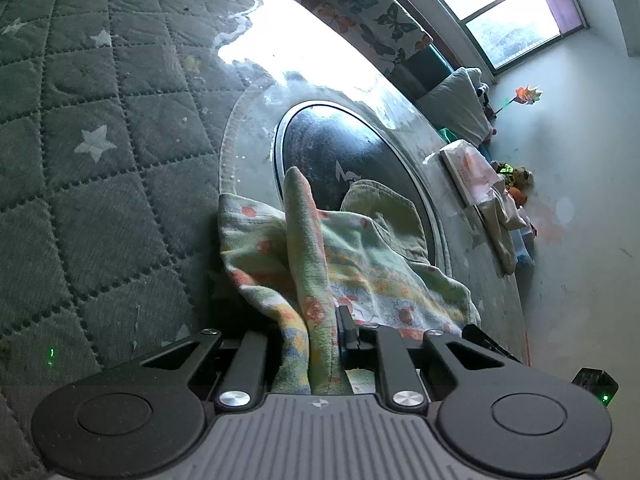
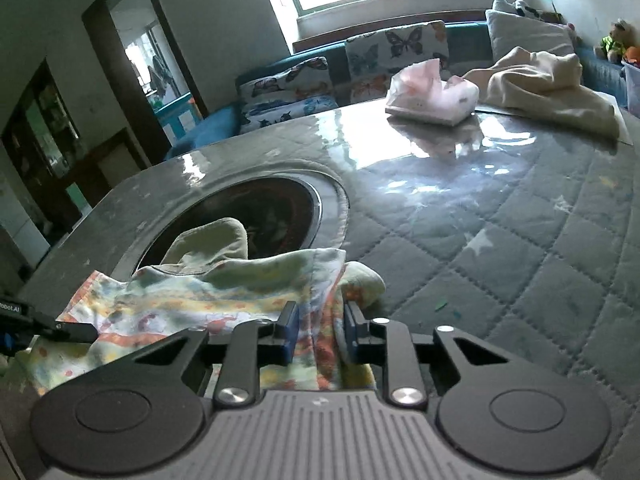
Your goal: Fold clothes
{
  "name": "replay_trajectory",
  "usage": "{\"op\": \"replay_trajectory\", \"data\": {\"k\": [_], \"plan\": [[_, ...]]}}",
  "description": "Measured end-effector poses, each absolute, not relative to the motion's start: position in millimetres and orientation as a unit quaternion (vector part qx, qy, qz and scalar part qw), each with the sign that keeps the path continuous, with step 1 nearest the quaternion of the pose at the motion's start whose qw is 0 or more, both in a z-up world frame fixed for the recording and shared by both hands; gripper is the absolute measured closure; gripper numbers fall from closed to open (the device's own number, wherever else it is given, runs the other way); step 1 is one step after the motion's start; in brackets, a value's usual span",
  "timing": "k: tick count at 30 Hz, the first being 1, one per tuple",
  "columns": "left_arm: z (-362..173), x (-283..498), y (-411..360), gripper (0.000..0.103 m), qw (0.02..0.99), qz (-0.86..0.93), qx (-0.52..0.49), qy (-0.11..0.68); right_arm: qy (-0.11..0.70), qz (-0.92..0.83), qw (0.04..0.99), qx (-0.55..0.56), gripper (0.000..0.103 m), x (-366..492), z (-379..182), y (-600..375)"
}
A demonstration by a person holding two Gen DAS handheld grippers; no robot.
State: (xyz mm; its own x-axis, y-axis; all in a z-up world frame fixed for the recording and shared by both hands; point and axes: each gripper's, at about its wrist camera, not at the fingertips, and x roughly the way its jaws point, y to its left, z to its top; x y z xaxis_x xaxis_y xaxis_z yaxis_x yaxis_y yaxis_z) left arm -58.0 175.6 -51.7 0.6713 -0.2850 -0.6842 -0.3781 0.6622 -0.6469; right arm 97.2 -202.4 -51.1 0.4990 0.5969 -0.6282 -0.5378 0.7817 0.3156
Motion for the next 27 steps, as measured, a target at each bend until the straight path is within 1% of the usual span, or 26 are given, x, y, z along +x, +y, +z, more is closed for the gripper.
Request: {"op": "replay_trajectory", "data": {"k": [2, 6, 7, 8, 9, 10, 11, 16, 22, 27], "plan": [[-51.0, -56.9, 174.9, 0.087, 0.818, 0.029, -0.406, 0.405, 0.374, 0.329, 0.866, 0.037, 0.074, 98.1, -51.9, -202.9], [-46.6, -53.4, 168.0, 0.087, 0.829, 0.033, -0.381, 0.408, 0.37, 0.331, 0.868, 0.022, 0.072, 95.6, -52.2, -195.4], [-45.5, -52.7, 165.8, 0.087, 0.832, 0.034, -0.373, 0.41, 0.372, 0.335, 0.865, 0.02, 0.077, 93.9, -51.5, -193.6], [-43.3, -51.4, 162.5, 0.087, 0.836, 0.037, -0.36, 0.412, 0.373, 0.34, 0.863, 0.018, 0.085, 92.3, -50.8, -191.9], [-41.1, -50.3, 159.3, 0.087, 0.84, 0.038, -0.347, 0.415, 0.373, 0.344, 0.862, 0.016, 0.087, 90.5, -50.0, -190.5], [-38.9, -49.4, 156.5, 0.088, 0.844, 0.04, -0.336, 0.416, 0.37, 0.343, 0.863, 0.016, 0.092, 88.3, -48.5, -191.1], [-37.0, -48.6, 154.6, 0.088, 0.846, 0.04, -0.329, 0.417, 0.366, 0.342, 0.865, 0.02, 0.094, 86.7, -46.4, -193.1], [-20.0, -44.7, 144.3, 0.091, 0.865, 0.027, -0.297, 0.404, 0.337, 0.345, 0.875, 0.032, 0.095, 72.3, -28.0, -205.5], [3.4, -30.3, 117.3, 0.092, 0.883, -0.011, -0.265, 0.389, 0.287, 0.335, 0.897, 0.027, 0.095, 48.4, 3.4, -224.3], [15.6, -10.2, 90.6, 0.092, 0.889, -0.039, -0.244, 0.386, 0.265, 0.306, 0.914, 0.024, 0.095, 41.1, 22.1, -250.4]]}}
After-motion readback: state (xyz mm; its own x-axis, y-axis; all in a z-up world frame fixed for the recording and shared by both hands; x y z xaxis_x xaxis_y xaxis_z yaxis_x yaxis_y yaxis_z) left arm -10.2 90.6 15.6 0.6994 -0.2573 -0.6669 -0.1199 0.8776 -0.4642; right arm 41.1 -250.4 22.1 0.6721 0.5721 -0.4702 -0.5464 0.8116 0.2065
